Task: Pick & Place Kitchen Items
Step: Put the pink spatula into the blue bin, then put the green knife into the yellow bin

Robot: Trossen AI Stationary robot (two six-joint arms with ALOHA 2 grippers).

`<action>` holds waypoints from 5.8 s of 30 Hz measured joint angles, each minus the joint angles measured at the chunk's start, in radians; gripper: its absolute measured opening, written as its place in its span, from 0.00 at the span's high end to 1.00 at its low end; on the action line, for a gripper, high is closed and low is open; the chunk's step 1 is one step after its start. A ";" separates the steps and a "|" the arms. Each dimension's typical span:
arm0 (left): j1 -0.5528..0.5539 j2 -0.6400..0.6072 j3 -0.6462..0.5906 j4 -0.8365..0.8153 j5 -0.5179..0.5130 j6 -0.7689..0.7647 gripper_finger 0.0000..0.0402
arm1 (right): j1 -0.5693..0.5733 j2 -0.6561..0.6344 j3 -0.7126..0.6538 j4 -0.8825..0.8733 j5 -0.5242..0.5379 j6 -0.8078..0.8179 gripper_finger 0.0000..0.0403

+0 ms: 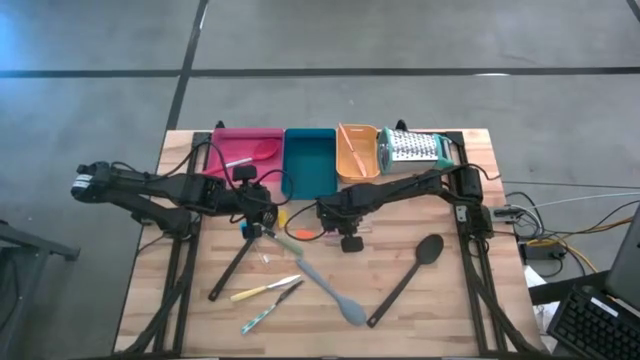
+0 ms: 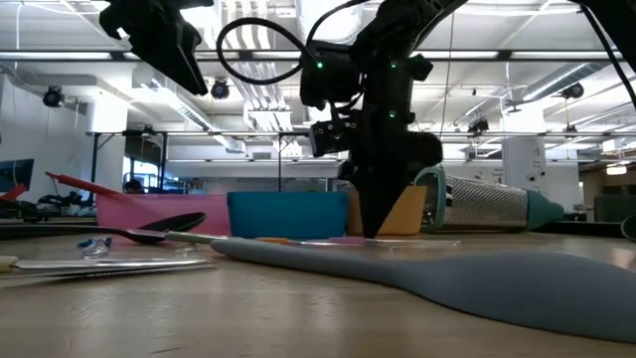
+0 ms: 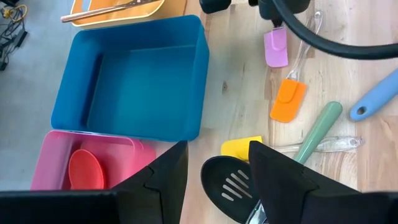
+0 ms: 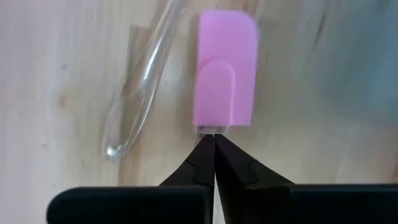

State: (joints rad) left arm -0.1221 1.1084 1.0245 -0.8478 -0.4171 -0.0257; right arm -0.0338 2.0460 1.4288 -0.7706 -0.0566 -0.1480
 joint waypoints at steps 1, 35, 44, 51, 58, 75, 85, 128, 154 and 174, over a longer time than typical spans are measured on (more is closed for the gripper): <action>0.000 0.000 0.000 0.001 0.000 0.000 0.57 | 0.001 -0.009 -0.002 -0.003 0.000 0.003 0.99; 0.001 0.000 0.000 0.017 0.000 0.007 0.57 | 0.023 -0.066 0.046 0.092 -0.011 -0.196 0.52; 0.001 0.000 0.000 0.018 0.000 0.007 0.57 | 0.018 0.046 0.044 0.103 0.008 -0.197 0.53; 0.001 0.000 0.000 0.019 0.000 0.007 0.57 | -0.001 0.108 0.061 0.097 0.023 -0.191 0.57; 0.001 0.000 0.000 0.018 0.000 0.007 0.57 | -0.016 0.113 0.061 0.096 0.038 -0.089 0.74; 0.001 0.000 0.000 0.019 0.000 0.011 0.57 | -0.021 -0.137 0.052 0.065 -0.025 0.100 0.98; 0.001 0.000 0.000 0.021 -0.017 0.024 0.57 | -0.051 -0.382 0.053 0.246 -0.060 0.146 0.98; 0.001 0.000 0.000 0.025 -0.107 0.029 0.57 | -0.484 0.074 0.374 0.315 -0.345 -0.724 0.98; 0.002 0.000 0.000 -0.007 -0.135 0.030 0.57 | -0.411 0.450 0.888 -0.215 -0.265 -0.884 0.98; 0.001 0.000 0.000 -0.005 -0.135 0.030 0.57 | -0.408 0.447 0.881 -0.168 -0.260 -0.843 0.80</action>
State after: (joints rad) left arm -0.1207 1.1084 1.0245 -0.8532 -0.5522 0.0039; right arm -0.4414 2.4931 2.3096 -0.9382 -0.3163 -0.9913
